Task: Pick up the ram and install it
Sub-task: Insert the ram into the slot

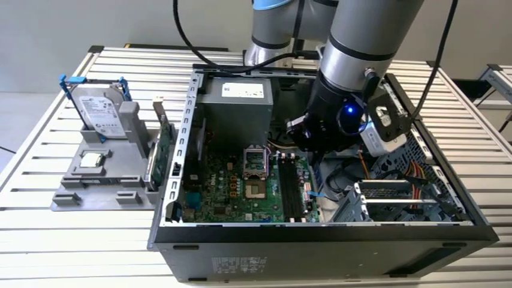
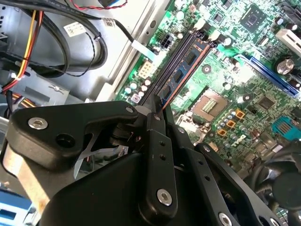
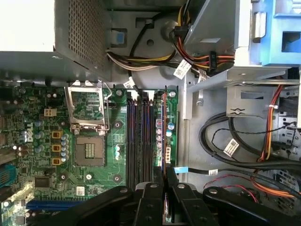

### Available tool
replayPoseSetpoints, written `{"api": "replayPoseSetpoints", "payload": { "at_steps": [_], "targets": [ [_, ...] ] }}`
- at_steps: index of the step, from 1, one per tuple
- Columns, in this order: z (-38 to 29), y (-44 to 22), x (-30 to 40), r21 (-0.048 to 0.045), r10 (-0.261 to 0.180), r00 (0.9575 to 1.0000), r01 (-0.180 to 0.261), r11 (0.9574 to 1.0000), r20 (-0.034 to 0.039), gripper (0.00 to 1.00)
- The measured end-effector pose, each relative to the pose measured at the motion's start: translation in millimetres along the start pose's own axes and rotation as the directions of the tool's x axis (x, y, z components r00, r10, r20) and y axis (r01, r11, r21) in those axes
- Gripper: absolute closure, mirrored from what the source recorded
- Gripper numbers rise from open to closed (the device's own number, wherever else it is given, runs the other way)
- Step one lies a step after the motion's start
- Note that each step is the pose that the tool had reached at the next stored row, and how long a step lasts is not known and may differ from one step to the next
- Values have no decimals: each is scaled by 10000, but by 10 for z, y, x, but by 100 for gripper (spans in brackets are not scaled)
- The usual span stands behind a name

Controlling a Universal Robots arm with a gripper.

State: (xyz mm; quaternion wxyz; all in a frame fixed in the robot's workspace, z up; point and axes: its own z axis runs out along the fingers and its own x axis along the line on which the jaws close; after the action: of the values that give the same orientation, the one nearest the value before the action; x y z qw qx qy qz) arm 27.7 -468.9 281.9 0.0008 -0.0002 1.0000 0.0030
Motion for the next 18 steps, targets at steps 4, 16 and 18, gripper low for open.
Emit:
{"api": "replayPoseSetpoints", "payload": {
  "at_steps": [4,16,18],
  "targets": [
    [46,-3,0,0,-7,10000,7,10000,1,100],
    [143,-10,0,4,-8,10000,8,10000,-1,100],
    [144,-10,0,3,-8,10000,8,10000,-2,100]
  ]
}}
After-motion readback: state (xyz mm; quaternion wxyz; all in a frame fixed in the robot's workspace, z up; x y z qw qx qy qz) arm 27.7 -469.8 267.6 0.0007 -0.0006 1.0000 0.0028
